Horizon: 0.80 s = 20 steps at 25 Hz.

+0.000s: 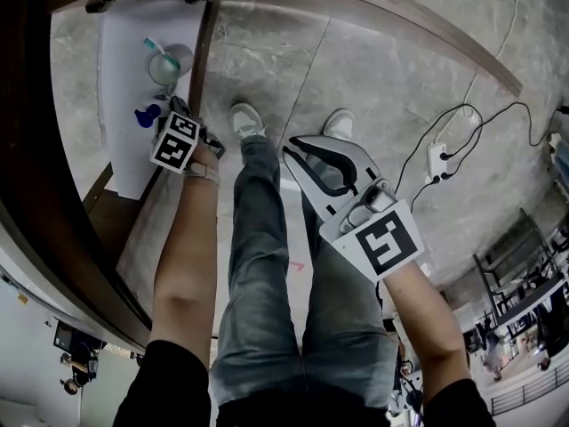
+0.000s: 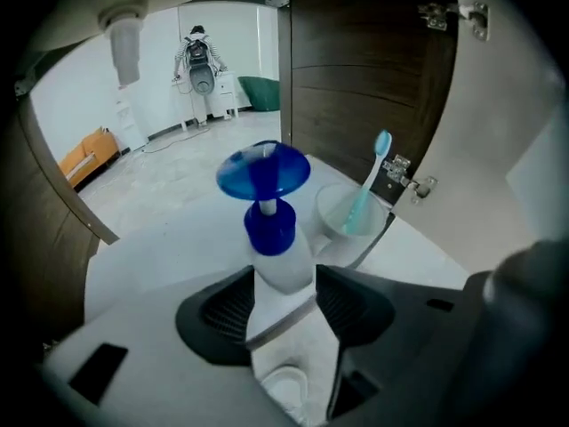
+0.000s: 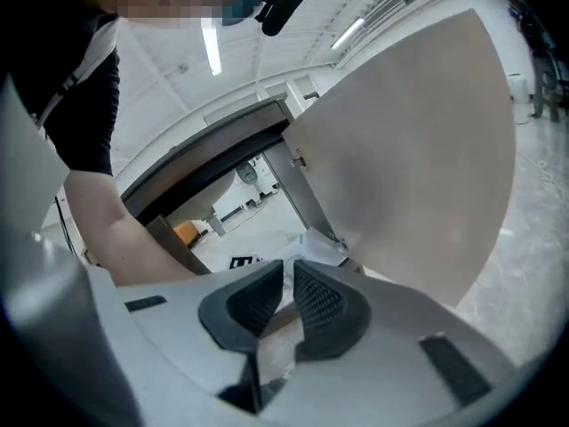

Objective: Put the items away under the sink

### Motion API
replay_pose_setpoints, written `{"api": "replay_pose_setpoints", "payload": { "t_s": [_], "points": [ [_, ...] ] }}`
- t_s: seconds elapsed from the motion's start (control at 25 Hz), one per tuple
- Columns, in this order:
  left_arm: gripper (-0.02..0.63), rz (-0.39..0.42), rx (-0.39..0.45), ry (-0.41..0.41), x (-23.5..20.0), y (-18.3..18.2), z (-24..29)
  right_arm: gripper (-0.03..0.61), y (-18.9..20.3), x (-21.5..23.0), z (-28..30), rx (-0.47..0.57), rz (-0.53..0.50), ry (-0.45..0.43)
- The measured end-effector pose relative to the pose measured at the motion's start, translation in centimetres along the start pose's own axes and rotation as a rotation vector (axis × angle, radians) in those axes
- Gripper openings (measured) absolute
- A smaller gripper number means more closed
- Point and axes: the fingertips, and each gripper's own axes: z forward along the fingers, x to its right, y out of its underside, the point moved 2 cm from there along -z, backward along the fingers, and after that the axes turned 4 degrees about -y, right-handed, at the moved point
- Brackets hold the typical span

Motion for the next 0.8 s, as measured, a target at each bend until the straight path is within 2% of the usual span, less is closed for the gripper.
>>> {"api": "replay_pose_setpoints", "payload": {
  "t_s": [0.28, 0.6, 0.8],
  "points": [
    [0.218, 0.002, -0.021, 0.001, 0.0, -0.3, -1.5, 0.054, -0.9, -0.1, -1.2, 0.008, -0.02, -0.004],
    [0.216, 0.035, -0.1, 0.046, 1.2, 1.1, -5.0, 0.054, -1.7, -1.1, -2.8, -0.019, -0.053, 0.008],
    [0.148, 0.083, -0.14, 0.116, 2.3, 1.4, -8.3, 0.054, -2.3, -1.8, -3.6, -0.032, -0.045, 0.04]
  ]
}}
